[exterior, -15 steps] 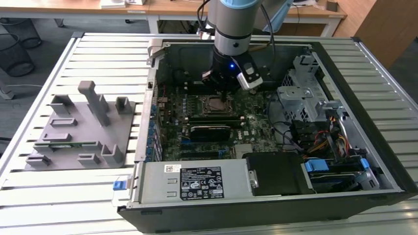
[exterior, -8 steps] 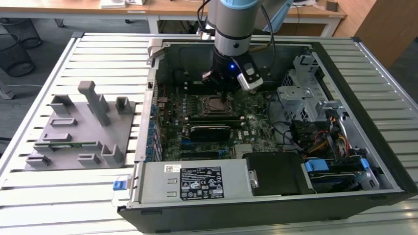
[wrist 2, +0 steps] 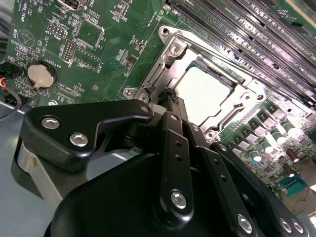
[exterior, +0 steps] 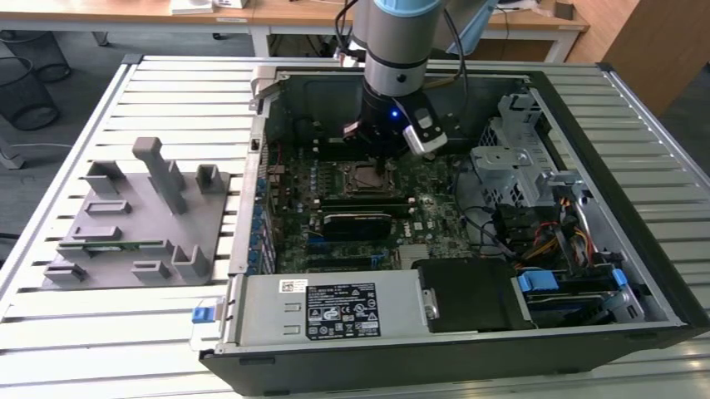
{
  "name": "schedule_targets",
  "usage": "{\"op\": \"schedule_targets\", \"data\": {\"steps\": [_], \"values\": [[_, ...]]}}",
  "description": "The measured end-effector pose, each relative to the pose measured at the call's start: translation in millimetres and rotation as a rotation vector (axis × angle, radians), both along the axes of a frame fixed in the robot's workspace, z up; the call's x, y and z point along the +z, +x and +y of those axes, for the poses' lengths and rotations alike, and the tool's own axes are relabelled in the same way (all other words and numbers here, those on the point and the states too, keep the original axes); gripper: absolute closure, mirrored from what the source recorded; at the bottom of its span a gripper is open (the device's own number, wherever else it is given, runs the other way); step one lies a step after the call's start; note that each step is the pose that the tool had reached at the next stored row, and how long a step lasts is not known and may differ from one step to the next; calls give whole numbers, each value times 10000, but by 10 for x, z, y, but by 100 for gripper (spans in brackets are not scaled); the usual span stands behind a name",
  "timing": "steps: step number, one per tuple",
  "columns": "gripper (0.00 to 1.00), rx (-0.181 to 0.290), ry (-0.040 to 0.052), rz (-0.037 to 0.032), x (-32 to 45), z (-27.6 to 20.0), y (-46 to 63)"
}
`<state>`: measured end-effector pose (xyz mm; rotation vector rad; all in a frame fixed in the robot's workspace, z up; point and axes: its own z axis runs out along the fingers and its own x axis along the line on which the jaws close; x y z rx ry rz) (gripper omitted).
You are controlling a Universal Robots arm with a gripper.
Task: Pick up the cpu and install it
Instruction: 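Install the second cpu locking lever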
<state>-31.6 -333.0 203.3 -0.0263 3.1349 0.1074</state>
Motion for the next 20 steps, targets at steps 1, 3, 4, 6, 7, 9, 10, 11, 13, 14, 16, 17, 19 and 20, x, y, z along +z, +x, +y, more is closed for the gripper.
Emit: {"op": "schedule_targets", "data": {"steps": [1,3,4,6,7,9,10,11,13,14,16,17,19,20], "values": [[89,0,0,0,0,-2,0],[89,1,-7,0,12,-25,0],[89,1,-7,0,13,-25,0],[89,1,-9,0,16,-25,0],[89,0,-8,0,18,-25,0],[89,1,-8,0,21,-25,0],[89,1,-10,2,24,-25,0],[89,0,-10,1,26,-25,0],[89,1,-11,0,31,-25,0],[89,0,-11,0,32,-25,0],[89,1,-15,1,35,-25,0],[89,0,-15,1,42,-25,0],[89,0,-12,1,51,-25,0],[89,0,-12,0,54,-24,1]]}}
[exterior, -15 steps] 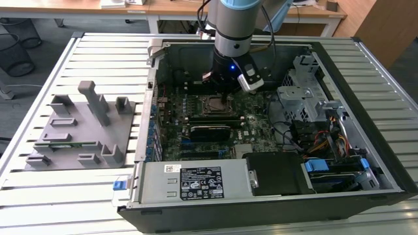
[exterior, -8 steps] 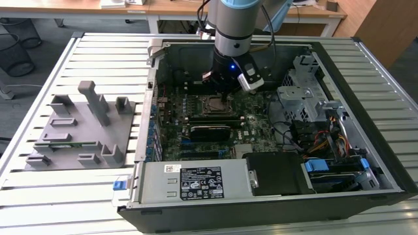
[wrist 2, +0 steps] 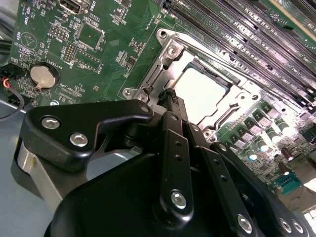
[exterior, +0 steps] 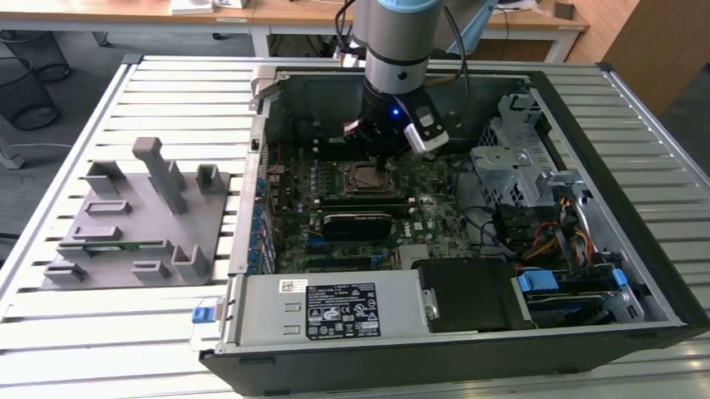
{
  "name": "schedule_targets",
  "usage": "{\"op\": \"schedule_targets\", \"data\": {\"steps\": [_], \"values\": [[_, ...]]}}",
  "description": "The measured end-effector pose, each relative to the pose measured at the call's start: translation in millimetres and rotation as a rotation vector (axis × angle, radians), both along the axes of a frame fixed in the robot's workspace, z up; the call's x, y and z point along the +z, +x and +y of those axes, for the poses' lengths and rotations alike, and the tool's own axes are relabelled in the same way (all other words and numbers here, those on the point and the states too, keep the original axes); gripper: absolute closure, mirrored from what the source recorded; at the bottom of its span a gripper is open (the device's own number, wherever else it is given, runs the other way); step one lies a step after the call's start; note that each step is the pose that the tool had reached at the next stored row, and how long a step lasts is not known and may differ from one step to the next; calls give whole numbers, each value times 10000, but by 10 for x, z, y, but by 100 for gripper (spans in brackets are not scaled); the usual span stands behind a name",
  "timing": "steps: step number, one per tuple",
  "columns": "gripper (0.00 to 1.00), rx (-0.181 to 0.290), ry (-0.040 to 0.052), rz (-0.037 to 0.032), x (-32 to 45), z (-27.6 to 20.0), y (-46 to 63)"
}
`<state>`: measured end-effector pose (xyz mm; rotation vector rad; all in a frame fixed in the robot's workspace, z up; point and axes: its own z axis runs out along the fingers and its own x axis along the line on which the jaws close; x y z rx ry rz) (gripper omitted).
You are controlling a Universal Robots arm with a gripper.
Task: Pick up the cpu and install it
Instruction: 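Install the second cpu locking lever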
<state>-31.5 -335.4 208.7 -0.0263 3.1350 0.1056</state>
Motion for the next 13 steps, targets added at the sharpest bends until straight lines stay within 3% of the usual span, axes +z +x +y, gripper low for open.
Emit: {"op": "schedule_targets", "data": {"steps": [9,13], "values": [[89,-1,-26,-1,45,-5,0],[89,0,-38,0,45,-32,0]]}}
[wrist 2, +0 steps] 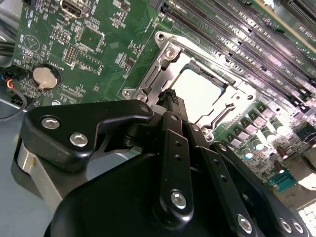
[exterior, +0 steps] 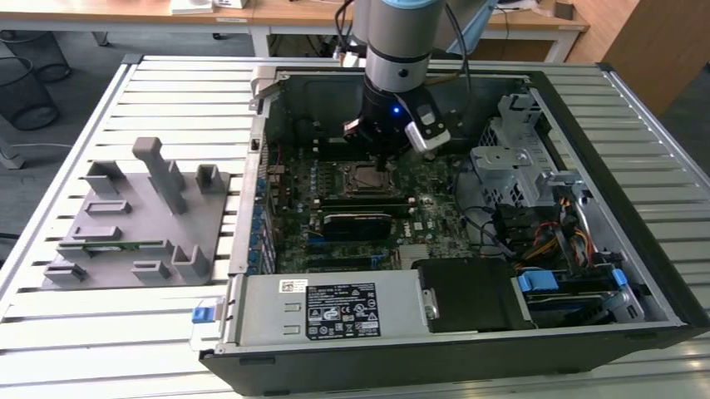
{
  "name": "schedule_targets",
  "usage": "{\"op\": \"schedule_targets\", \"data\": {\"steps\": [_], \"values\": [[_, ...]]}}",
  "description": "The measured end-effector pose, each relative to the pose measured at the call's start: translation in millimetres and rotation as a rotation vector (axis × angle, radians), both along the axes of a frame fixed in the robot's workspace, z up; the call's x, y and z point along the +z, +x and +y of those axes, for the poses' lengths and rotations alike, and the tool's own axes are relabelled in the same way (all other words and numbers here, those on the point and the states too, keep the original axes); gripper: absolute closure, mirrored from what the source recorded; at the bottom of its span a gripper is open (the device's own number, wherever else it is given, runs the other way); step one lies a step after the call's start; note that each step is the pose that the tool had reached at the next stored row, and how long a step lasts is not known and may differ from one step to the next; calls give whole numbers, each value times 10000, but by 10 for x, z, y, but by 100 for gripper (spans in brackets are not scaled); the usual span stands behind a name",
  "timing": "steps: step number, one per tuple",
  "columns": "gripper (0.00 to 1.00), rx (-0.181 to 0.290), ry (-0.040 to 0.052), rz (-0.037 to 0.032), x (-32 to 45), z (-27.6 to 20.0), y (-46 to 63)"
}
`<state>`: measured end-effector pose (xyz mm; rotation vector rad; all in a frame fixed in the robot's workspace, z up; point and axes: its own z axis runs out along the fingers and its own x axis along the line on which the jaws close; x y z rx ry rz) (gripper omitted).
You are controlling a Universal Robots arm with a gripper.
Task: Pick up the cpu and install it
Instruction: 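Install the second cpu locking lever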
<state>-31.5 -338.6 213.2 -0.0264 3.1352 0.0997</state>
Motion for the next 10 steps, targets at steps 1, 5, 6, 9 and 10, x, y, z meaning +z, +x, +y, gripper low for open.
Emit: {"op": "schedule_targets", "data": {"steps": [1,5,6,9,10], "values": [[89,0,-7,1,-1,-8,0],[89,-1,-30,1,-5,-34,0],[89,0,-36,1,-6,-39,0],[89,-1,-39,0,-7,-44,0],[89,-1,-42,2,-7,-45,0]]}}
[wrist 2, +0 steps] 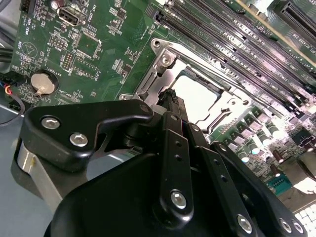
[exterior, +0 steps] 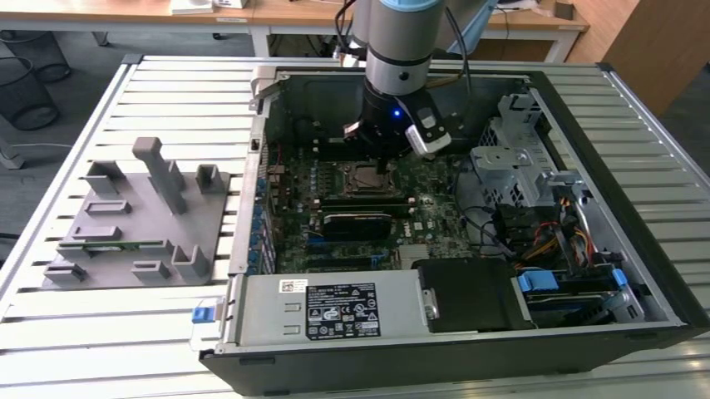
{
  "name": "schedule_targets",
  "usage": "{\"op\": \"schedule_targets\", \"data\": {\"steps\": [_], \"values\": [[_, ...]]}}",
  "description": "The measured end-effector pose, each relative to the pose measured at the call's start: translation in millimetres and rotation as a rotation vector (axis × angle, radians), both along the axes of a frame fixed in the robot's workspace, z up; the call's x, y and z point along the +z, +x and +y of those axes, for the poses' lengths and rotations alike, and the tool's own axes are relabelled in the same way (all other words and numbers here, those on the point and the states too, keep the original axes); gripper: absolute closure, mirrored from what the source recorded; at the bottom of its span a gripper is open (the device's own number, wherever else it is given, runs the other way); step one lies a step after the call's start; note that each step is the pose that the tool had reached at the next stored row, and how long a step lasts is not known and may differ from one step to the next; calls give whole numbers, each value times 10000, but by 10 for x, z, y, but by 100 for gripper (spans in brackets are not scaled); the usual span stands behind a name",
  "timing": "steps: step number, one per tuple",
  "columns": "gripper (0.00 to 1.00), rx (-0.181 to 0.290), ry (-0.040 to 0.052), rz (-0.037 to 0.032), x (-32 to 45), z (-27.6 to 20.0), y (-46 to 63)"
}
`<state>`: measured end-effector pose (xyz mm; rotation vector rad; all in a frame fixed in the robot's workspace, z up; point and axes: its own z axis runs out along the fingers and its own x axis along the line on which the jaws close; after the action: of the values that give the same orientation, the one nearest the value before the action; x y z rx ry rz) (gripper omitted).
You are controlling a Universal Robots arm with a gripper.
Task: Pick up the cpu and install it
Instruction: 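Install the second cpu locking lever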
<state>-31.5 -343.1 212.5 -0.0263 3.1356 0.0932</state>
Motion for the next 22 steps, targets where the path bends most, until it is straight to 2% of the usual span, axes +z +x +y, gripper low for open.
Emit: {"op": "schedule_targets", "data": {"steps": [3,5,15,20,22], "values": [[89,0,2,4,0,-4,0],[89,0,-38,4,-1,-43,0],[89,0,-50,6,6,-51,0],[89,1,-52,12,96,-50,0],[89,1,-79,11,126,-50,-1]]}}
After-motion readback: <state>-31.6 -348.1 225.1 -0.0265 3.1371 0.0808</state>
